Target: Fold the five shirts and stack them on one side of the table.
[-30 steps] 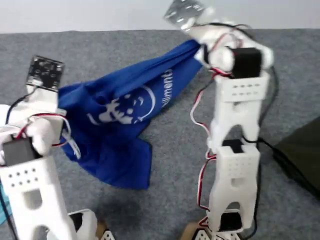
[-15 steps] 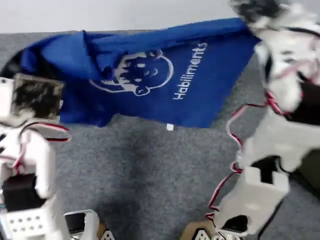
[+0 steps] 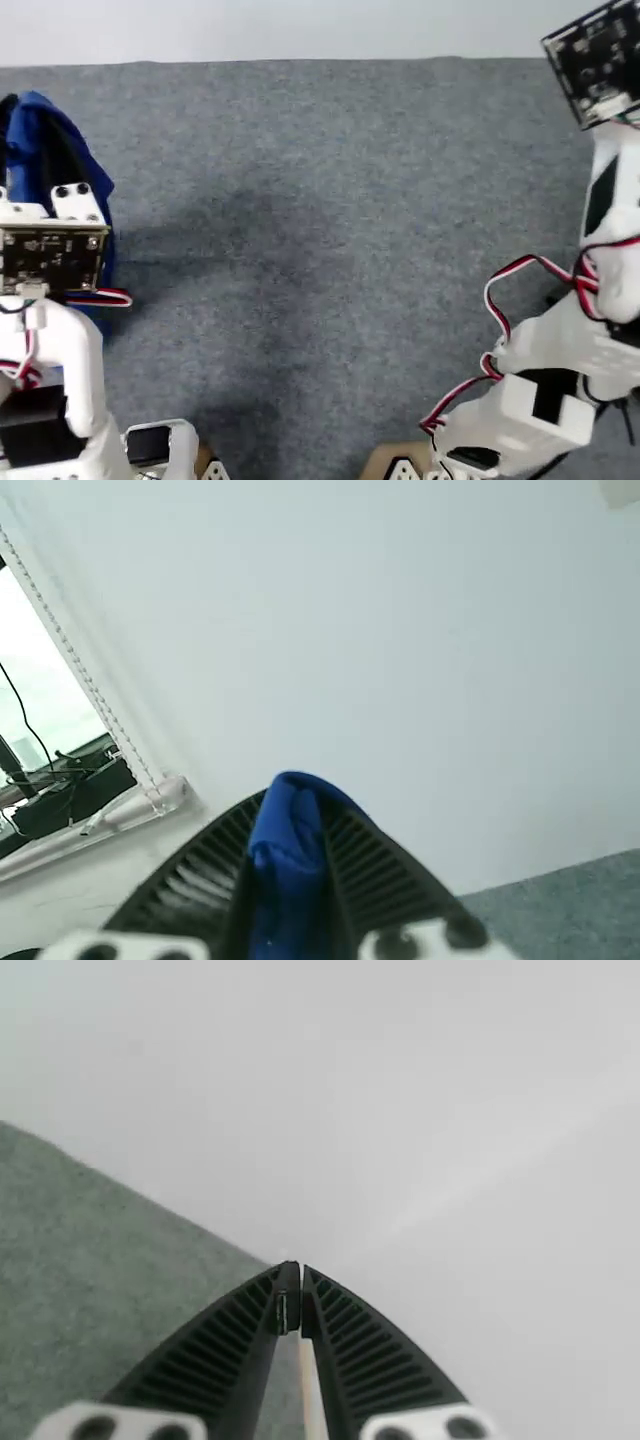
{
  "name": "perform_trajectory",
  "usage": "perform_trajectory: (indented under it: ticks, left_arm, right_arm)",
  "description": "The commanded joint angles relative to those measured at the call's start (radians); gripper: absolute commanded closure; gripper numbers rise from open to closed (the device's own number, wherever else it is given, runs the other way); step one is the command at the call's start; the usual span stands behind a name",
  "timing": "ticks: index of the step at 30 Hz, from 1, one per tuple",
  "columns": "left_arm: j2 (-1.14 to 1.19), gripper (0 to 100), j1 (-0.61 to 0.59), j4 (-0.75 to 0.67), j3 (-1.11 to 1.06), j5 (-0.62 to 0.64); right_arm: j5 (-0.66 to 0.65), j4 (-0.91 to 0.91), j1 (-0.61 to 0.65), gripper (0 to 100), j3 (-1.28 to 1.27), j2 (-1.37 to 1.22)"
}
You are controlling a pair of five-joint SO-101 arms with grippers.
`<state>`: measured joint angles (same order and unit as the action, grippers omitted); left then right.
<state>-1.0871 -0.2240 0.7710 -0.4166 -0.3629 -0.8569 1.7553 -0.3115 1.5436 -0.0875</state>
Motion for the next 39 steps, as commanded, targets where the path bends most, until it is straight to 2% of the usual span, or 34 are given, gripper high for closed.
perform_trajectory:
  ticks: [1, 5, 11, 16, 20, 23, 27, 31, 35, 39]
  left_arm:
    - [-0.018, 100, 0.008, 0.025, 0.045, 0.005]
    - [-0.009, 100, 0.069, 0.083, 0.042, 0.005]
    - [0.057, 100, 0.319, 0.009, 0.062, 0.006]
    - [0.247, 100, 0.462, 0.003, 0.229, 0.023]
    - [0.393, 100, 0.489, 0.035, 0.395, 0.137]
    - [0.485, 100, 0.486, 0.13, 0.504, 0.21]
    - [0.532, 100, 0.485, 0.264, 0.567, 0.292]
    - [0.532, 100, 0.48, 0.322, 0.568, 0.347]
    - [0.534, 100, 0.437, 0.331, 0.578, 0.448]
    - [0.543, 100, 0.474, 0.319, 0.631, 0.454]
  right_arm:
    - [0.012, 0.038, -0.013, 98.7, -0.106, 0.064]
    - [0.012, 0.038, -0.015, 98.7, -0.272, 0.128]
    - [0.012, 0.038, -0.015, 98.7, -0.644, 0.285]
    - [0.014, 0.031, -0.008, 98.7, -0.944, 0.463]
    - [0.034, 0.028, -0.007, 98.7, -1.109, 0.559]
    - [0.176, 0.018, 0.028, 98.7, -1.198, 0.601]
    - [0.476, 0.018, 0.188, 98.7, -1.283, 0.613]
    - [0.746, -0.018, 0.328, 98.8, -1.304, 0.59]
    - [0.781, -0.035, 0.38, 98.8, -1.332, 0.544]
    - [0.783, -0.05, 0.383, 98.8, -1.339, 0.495]
